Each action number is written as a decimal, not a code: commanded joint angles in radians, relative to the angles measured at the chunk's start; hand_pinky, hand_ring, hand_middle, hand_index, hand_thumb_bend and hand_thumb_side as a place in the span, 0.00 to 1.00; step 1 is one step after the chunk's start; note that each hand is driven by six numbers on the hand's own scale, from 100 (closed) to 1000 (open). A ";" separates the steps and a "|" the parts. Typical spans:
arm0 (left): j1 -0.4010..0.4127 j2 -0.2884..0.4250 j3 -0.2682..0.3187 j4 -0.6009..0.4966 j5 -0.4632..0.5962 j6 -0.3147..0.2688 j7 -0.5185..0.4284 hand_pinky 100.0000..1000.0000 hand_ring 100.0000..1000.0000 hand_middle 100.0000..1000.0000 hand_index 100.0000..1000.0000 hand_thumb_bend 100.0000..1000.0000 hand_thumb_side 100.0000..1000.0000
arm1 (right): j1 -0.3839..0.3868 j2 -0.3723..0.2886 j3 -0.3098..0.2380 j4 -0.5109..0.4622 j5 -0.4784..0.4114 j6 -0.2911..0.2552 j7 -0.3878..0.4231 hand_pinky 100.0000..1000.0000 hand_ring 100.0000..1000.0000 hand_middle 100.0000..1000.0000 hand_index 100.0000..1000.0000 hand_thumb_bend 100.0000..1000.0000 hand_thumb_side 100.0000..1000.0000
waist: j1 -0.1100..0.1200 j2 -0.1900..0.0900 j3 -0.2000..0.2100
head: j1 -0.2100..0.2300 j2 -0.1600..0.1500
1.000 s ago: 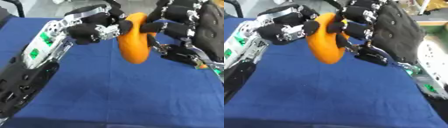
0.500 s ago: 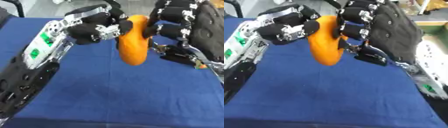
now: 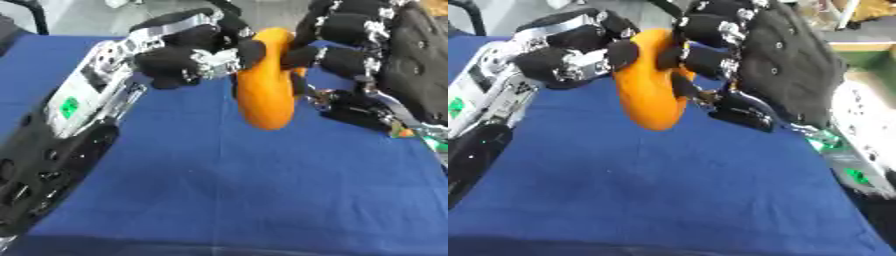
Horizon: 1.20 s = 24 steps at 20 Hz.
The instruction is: Pick up the objects with one hand, pass them to the other hand, and then place them into the box on the other side of the table.
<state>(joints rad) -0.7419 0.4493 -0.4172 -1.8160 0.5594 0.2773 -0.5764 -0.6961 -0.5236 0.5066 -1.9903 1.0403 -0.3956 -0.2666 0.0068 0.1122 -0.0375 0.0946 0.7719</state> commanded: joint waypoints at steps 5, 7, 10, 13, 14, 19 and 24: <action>-0.023 -0.002 0.002 -0.018 0.003 -0.001 0.001 0.64 0.43 0.34 0.37 0.00 0.28 | -0.016 -0.008 -0.006 -0.010 -0.011 0.022 -0.042 0.56 0.49 0.46 0.24 0.13 0.00 | 0.009 -0.013 -0.001 | -0.002 -0.002; -0.023 -0.002 0.003 -0.016 0.001 -0.001 0.002 0.64 0.43 0.34 0.37 0.00 0.28 | -0.015 -0.009 -0.007 -0.010 -0.010 0.023 -0.047 0.56 0.49 0.46 0.23 0.12 0.00 | 0.009 -0.013 -0.001 | -0.002 -0.002; -0.022 0.000 0.005 -0.014 -0.002 -0.003 0.005 0.65 0.43 0.34 0.37 0.00 0.29 | -0.013 -0.013 -0.010 -0.010 -0.011 0.027 -0.057 0.56 0.49 0.46 0.22 0.11 0.00 | 0.009 -0.013 -0.002 | -0.002 -0.002; -0.021 0.003 0.008 -0.011 -0.004 -0.005 0.008 0.64 0.43 0.34 0.37 0.00 0.29 | -0.010 -0.017 -0.013 -0.010 -0.010 0.032 -0.069 0.56 0.49 0.45 0.21 0.11 0.00 | 0.009 -0.013 -0.003 | -0.002 -0.002; -0.021 0.004 0.009 -0.011 -0.005 -0.006 0.009 0.65 0.43 0.34 0.37 0.00 0.29 | -0.010 -0.018 -0.014 -0.010 -0.011 0.033 -0.072 0.56 0.49 0.45 0.21 0.11 0.00 | 0.009 -0.013 -0.003 | -0.002 -0.002; -0.019 0.005 0.010 -0.009 -0.007 -0.007 0.011 0.65 0.43 0.34 0.37 0.00 0.29 | -0.009 -0.021 -0.016 -0.010 -0.011 0.034 -0.078 0.56 0.49 0.46 0.21 0.16 0.00 | 0.009 -0.013 -0.004 | -0.003 -0.002; -0.019 0.005 0.010 -0.008 -0.008 -0.008 0.011 0.65 0.43 0.34 0.37 0.00 0.29 | -0.011 -0.024 -0.016 -0.010 0.007 0.016 -0.060 0.62 0.57 0.56 0.72 0.39 0.00 | 0.009 -0.013 -0.004 | -0.002 -0.002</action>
<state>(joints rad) -0.7426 0.4493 -0.4162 -1.8133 0.5543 0.2715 -0.5680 -0.6938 -0.5281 0.4993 -1.9903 1.0400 -0.3742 -0.3298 0.0068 0.1122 -0.0408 0.0944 0.7719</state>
